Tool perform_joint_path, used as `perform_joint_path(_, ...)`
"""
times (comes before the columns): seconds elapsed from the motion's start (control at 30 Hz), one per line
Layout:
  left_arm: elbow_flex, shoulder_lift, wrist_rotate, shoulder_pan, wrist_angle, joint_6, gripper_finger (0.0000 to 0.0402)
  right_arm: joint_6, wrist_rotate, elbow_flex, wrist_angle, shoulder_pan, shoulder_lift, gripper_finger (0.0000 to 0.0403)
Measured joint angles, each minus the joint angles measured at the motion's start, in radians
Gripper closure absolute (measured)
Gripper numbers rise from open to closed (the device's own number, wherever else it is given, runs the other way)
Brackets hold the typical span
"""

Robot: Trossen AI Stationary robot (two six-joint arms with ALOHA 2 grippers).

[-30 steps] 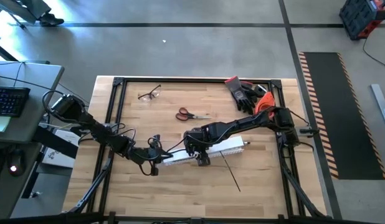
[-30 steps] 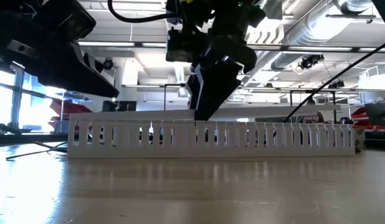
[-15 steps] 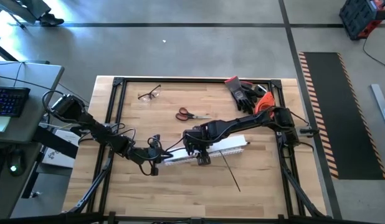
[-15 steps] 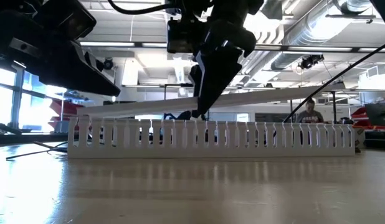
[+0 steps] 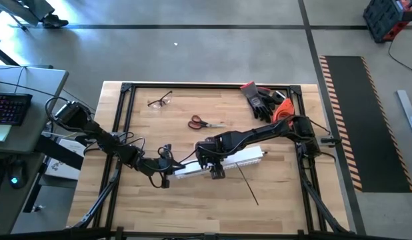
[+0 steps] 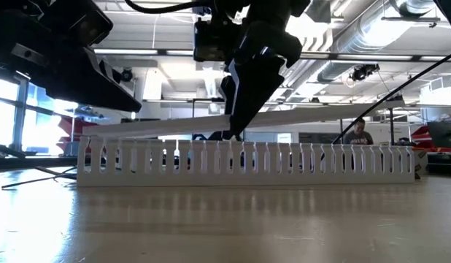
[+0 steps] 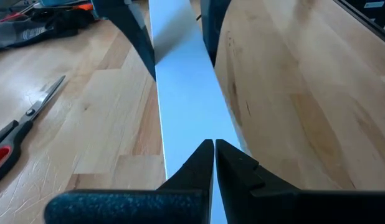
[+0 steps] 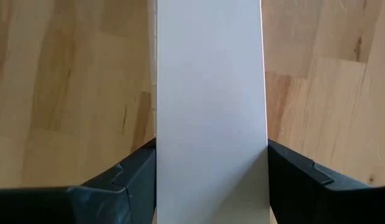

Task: Ziptie cables
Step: Close the white cable duct lid

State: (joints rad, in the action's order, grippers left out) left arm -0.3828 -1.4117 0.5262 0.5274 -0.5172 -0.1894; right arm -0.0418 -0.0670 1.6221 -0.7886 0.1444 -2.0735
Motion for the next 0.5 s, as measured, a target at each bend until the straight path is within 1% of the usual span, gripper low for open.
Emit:
perform_joint_path(0.13,0.000,0.000,0.001,0.000,-0.002,-0.001,0.0402,0.007,-0.010,0.009,0.007,0.006,0.001,0.0185)
perform_joint_path(0.5,0.000,0.000,0.000,0.003,-0.003,-0.008,0.0402,0.038,0.015,-0.002,0.006,0.021,0.001,0.0185)
